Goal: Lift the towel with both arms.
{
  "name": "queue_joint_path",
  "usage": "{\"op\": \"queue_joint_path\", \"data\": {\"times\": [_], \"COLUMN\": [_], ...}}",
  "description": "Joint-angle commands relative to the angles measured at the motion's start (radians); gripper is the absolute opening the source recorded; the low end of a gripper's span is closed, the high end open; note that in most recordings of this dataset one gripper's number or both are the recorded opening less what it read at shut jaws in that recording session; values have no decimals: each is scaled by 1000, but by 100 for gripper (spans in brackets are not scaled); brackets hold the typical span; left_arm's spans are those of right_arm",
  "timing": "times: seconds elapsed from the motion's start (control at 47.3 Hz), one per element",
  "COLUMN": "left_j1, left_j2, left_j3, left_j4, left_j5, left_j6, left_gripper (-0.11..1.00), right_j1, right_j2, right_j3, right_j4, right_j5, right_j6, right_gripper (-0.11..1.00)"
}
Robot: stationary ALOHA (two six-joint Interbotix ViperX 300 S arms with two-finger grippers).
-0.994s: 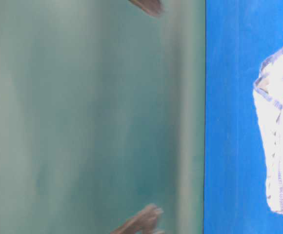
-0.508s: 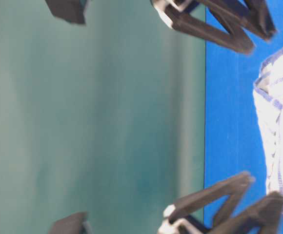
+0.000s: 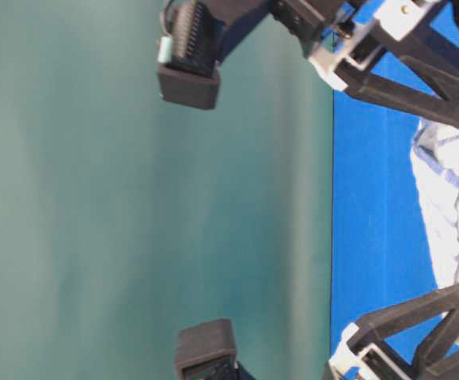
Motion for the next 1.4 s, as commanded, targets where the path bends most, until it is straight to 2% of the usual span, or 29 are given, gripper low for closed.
{"op": "queue_joint_path", "data": {"times": [0.0, 0.169, 0.275, 0.339, 0.466, 0.529, 0.635, 0.677, 0.952, 1.185, 1.375], "left_j1": [6, 6, 6, 6, 6, 6, 6, 6, 8, 8, 11], "left_j2": [-5, 0, 0, 2, 3, 3, -3, -9, -91, -215, -321], "left_j3": [-18, -29, -34, -37, -48, -55, -66, -69, -83, -94, -138], "left_j4": [-3, -3, -3, -3, -3, -3, -3, -3, -3, -2, 3], "left_j5": [-6, -3, 0, 0, 20, 40, 81, 95, 166, 221, 316], "left_j6": [-2, -2, -2, -2, 0, 0, 2, 2, 3, 12, 20], "left_gripper": [88, 84, 76, 69, 40, 24, 5, 4, 4, 4, 4], "right_j1": [-2, -21, -43, -52, -63, -63, -63, -63, -63, -63, -63], "right_j2": [0, 29, 60, 84, 104, 103, 98, 94, 21, -123, -276], "right_j3": [-17, -11, -9, -11, -11, -11, -11, -11, -17, -17, -37], "right_j4": [3, 3, 3, 3, 2, 0, 0, 0, 2, 0, -2], "right_j5": [-8, -12, -23, -38, -51, -48, -38, -32, 25, 98, 189], "right_j6": [2, 2, 2, 3, 0, 0, 0, 0, 3, 2, -5], "right_gripper": [61, 61, 61, 61, 57, 47, 17, 10, 10, 10, 10]}}
